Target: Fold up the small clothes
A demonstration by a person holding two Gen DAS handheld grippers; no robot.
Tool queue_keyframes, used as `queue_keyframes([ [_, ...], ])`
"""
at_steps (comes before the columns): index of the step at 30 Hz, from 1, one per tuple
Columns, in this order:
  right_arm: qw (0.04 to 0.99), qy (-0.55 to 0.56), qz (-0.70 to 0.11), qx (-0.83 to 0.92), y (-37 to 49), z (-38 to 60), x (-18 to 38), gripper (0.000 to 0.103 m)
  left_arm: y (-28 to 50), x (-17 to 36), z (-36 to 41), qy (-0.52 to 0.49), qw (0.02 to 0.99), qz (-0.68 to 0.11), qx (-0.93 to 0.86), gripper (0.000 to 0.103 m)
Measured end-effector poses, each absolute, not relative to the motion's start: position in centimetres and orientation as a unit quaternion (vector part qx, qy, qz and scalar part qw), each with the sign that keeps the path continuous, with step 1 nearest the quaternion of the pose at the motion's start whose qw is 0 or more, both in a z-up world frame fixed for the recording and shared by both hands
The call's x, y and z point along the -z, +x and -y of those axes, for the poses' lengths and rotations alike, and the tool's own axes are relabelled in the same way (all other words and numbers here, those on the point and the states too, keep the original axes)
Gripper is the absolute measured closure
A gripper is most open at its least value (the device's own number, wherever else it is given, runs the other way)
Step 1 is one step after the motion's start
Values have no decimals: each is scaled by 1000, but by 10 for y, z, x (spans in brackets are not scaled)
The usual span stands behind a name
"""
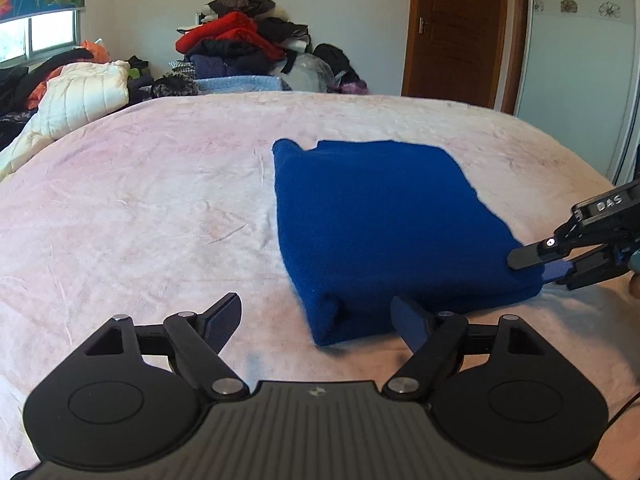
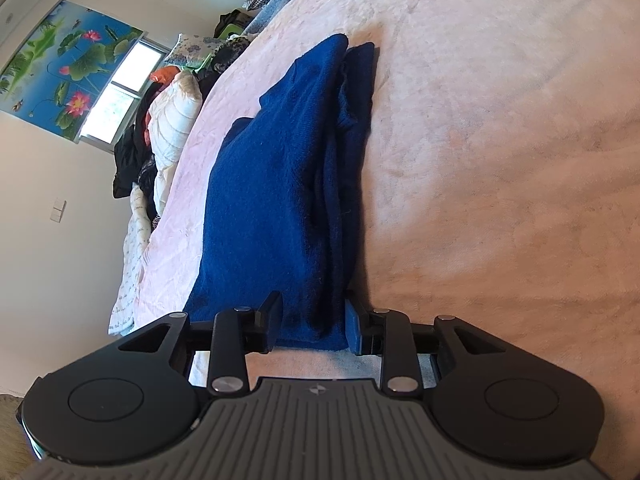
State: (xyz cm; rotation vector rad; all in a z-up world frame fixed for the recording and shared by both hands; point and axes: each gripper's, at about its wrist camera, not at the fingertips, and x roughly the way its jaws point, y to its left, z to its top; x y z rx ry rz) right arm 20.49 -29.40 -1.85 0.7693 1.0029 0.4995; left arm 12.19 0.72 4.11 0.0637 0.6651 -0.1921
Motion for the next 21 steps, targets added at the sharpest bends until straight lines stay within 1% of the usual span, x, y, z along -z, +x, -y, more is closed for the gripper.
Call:
queue_keyframes([
  [1, 777, 357, -464, -231, 205, 294, 19, 65, 125, -38, -8, 37, 937, -335, 95, 44],
  [2, 776, 358, -464, -232, 205, 295, 19, 66, 128, -36, -8, 34, 933, -345, 99, 54],
  [3, 776, 358, -464, -233, 205, 295, 19, 66, 130, -34, -10, 27, 929, -356, 101, 58],
  [7, 775, 363, -462, -232, 205, 296, 21, 66, 136, -30, -10, 21, 933, -347, 88, 58],
  [8, 777, 360, -464, -227, 205, 295, 21, 72, 139, -29, -10, 17, 933, -348, 86, 59],
  [9, 778, 355, -469, -220, 206, 295, 22, 78, 143, -27, -10, 15, 933, -350, 88, 75],
  [10, 778, 358, -469, -216, 206, 296, 24, 89, 144, -24, -10, 11, 931, -352, 92, 87],
  [11, 777, 361, -468, -216, 205, 297, 24, 94, 144, -24, -11, 8, 932, -350, 96, 92],
  [12, 784, 352, -465, -214, 203, 296, 21, 94, 143, -26, -12, 8, 933, -347, 94, 96],
  [15, 795, 333, -462, -210, 199, 292, 14, 93, 139, -36, -20, 1, 936, -340, 87, 97],
  [17, 792, 337, -461, -214, 202, 294, 22, 95, 143, -28, -26, -6, 927, -364, 93, 97],
  [18, 785, 350, -463, -216, 204, 297, 24, 95, 143, -23, -26, -8, 927, -363, 92, 97],
  [20, 786, 345, -465, -216, 204, 296, 22, 95, 142, -25, -19, 7, 930, -357, 89, 98],
  [21, 789, 340, -465, -214, 203, 295, 21, 95, 143, -25, -20, -3, 929, -360, 88, 98],
])
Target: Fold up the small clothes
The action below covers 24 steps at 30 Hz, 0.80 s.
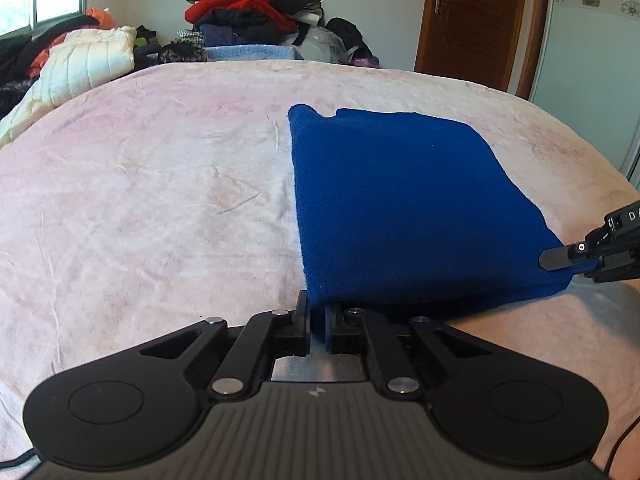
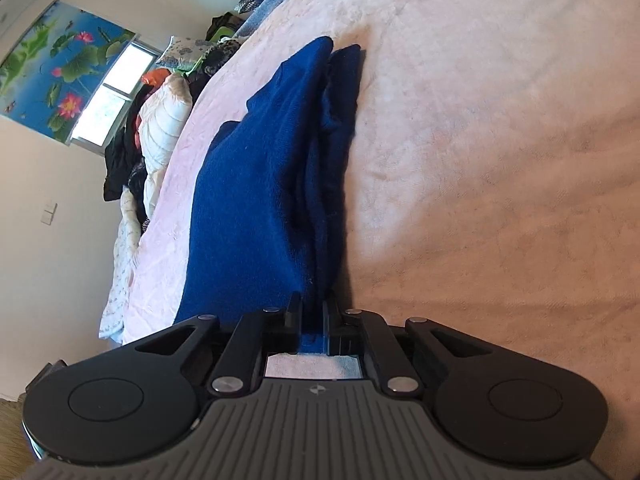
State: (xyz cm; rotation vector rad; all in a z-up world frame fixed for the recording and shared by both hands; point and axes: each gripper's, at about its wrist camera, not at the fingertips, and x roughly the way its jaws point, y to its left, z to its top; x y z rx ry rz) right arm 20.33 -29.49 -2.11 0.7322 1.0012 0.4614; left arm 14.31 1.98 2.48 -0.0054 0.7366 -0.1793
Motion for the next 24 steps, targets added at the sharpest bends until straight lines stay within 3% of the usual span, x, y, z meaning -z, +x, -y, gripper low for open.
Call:
queue_keyframes([
  [1, 791, 336, -465, -213, 203, 294, 20, 95, 144, -24, -21, -9, 929, -360, 85, 98],
  [2, 791, 335, -466, -210, 203, 294, 20, 88, 143, -24, -20, -7, 930, -357, 84, 98],
  [4, 789, 345, -465, -203, 201, 295, 22, 89, 139, -25, -16, 10, 932, -352, 85, 97],
  [6, 787, 364, -457, -199, 195, 296, 21, 80, 132, -28, -14, 27, 934, -345, 90, 94],
  [8, 797, 360, -446, -189, 181, 299, 10, 60, 122, -33, -15, 42, 934, -342, 92, 83],
  [10, 826, 332, -425, -165, 160, 308, -8, 46, 105, -42, -26, 53, 941, -324, 81, 53],
  [12, 855, 296, -403, -135, 136, 320, -27, 39, 88, -53, -43, 54, 952, -295, 55, 36],
  [15, 896, 223, -375, -87, 107, 322, -55, 37, 80, -67, -58, 37, 959, -278, 32, 36],
  [20, 944, 112, -310, -35, 89, 267, -62, 3, 90, -59, -34, -28, 955, -291, 57, 31],
  [24, 942, 69, -326, -26, 99, 230, -27, 4, 103, -35, -8, -18, 947, -316, 48, 31],
])
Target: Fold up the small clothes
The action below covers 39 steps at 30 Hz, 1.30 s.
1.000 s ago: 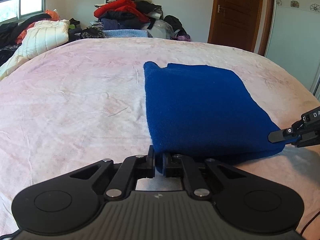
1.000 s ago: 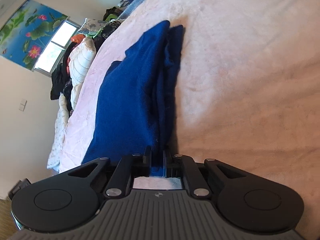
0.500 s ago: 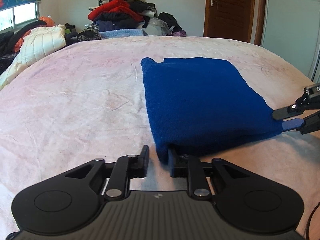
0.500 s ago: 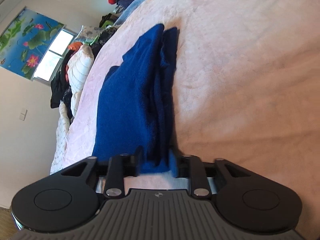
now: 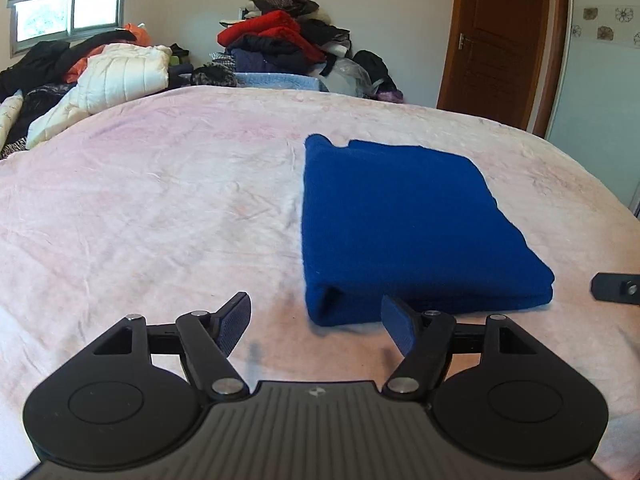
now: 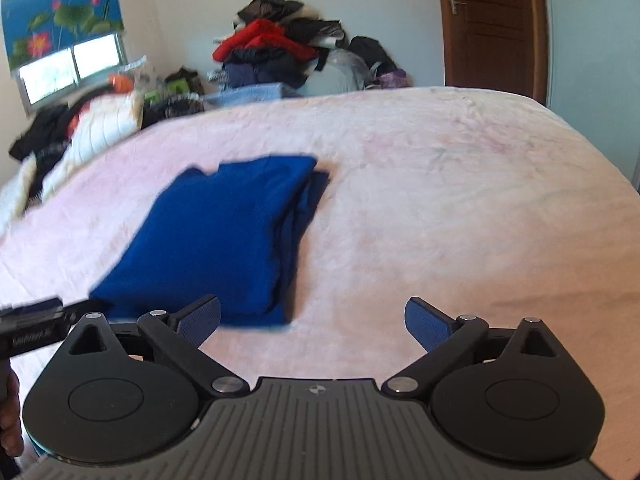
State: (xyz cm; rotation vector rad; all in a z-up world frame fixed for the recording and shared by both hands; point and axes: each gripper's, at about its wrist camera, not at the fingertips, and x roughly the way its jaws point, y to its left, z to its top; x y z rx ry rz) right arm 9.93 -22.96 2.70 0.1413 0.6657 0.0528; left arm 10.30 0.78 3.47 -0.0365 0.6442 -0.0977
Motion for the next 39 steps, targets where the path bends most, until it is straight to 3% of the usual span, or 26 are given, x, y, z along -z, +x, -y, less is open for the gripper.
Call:
queue_keyframes([
  [5, 937, 66, -341, 30, 113, 214, 9, 1, 102, -12, 6, 26, 949, -312, 34, 31],
  [7, 937, 25, -345, 40, 114, 199, 15, 0, 98, -7, 6, 26, 953, -301, 25, 22],
  [16, 940, 16, -339, 40, 118, 195, 19, 0, 103, -5, 6, 18, 951, -305, 34, 12],
  [39, 940, 14, -338, 39, 118, 195, 19, 0, 106, -4, 8, 24, 950, -308, 31, 10],
])
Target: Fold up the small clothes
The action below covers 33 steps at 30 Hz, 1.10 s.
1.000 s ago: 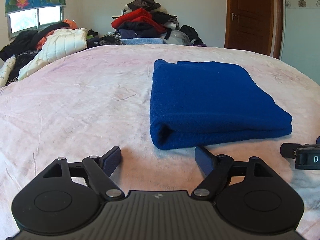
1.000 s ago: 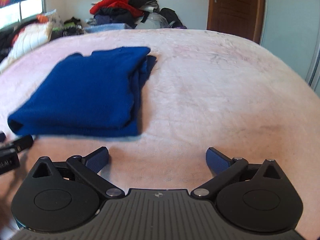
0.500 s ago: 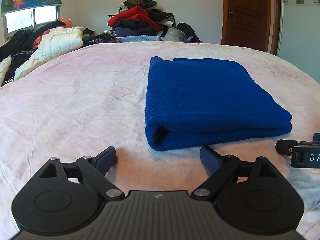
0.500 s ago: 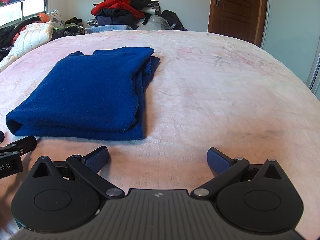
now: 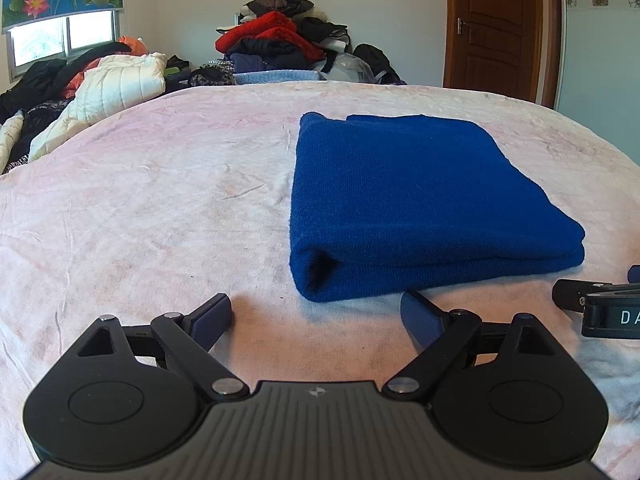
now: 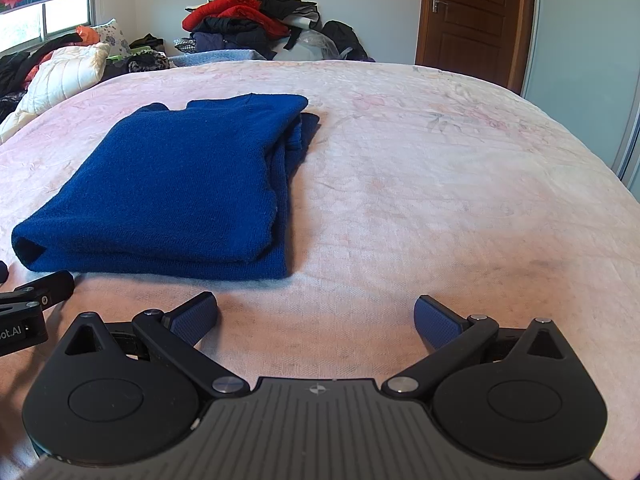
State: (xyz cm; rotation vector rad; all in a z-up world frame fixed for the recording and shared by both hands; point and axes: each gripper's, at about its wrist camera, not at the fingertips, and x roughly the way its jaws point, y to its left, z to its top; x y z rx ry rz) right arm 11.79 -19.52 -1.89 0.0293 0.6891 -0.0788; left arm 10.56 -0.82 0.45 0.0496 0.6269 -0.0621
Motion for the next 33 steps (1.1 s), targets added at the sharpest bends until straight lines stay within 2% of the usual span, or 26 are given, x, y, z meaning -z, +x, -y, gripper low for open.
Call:
queue_keyframes([
  [23, 941, 7, -337, 25, 115, 188, 18, 0, 105, -5, 16, 38, 950, -308, 23, 10],
  [25, 941, 7, -337, 24, 115, 188, 18, 0, 106, -6, 13, 14, 948, -318, 26, 6],
  [33, 941, 7, -337, 24, 115, 188, 18, 0, 107, -4, 15, 22, 947, -319, 37, 1],
])
